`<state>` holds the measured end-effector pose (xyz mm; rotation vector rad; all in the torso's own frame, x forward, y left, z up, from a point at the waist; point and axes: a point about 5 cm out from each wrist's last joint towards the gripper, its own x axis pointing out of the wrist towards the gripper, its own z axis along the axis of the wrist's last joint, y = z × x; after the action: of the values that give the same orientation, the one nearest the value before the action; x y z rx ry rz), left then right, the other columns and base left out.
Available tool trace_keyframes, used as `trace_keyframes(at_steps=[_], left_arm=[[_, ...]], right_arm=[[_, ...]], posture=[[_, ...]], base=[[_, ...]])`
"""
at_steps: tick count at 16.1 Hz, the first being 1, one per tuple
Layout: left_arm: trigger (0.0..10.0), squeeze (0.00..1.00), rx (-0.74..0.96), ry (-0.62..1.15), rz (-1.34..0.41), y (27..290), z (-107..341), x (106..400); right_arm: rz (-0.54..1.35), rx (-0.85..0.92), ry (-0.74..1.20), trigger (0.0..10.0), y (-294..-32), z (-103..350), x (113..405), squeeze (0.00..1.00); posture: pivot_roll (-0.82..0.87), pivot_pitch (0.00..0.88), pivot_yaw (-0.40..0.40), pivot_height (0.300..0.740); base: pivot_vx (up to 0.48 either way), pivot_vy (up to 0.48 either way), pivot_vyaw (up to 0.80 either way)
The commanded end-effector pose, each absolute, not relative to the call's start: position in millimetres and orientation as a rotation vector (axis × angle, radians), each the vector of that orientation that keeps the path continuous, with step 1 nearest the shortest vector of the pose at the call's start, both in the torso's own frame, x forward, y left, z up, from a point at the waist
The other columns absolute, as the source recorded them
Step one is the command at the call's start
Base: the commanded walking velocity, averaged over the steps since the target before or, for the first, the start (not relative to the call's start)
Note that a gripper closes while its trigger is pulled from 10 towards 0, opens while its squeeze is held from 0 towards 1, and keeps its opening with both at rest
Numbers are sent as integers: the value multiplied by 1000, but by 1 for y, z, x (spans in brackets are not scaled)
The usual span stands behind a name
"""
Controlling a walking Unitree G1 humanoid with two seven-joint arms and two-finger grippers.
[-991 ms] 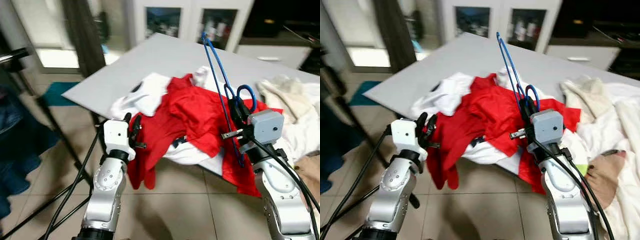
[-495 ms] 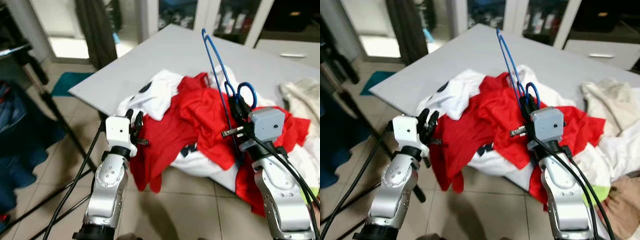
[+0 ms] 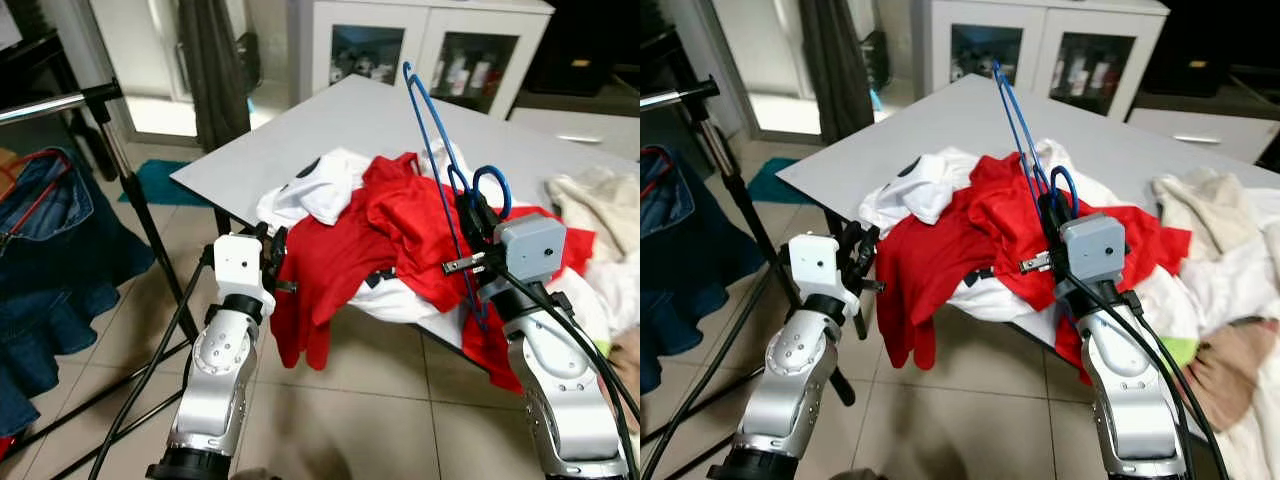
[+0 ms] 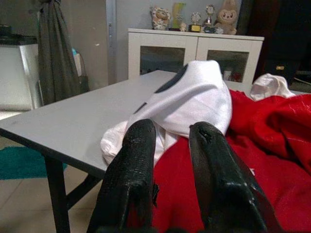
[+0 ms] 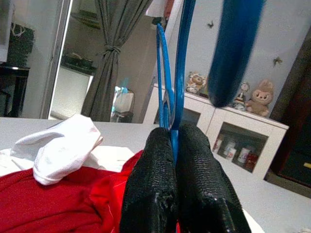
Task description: Hang hanger
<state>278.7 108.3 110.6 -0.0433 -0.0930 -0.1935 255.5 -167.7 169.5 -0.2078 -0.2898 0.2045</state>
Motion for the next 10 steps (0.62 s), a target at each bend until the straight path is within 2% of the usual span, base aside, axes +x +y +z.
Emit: trace_keyframes(at_steps=[1,10], left_arm=[[10000,0,-44,-92,-197,105,112,282],[10000,0,-47,-93,-204,103,113,285]], right_arm=[[195,-216,-307,10000,-170,173,257,0],[190,-212,-309,10000,-169,173,258,0]], posture=[[62,9,12,740],[57,5,17,740]], base=[[0,0,0],[0,0,0]])
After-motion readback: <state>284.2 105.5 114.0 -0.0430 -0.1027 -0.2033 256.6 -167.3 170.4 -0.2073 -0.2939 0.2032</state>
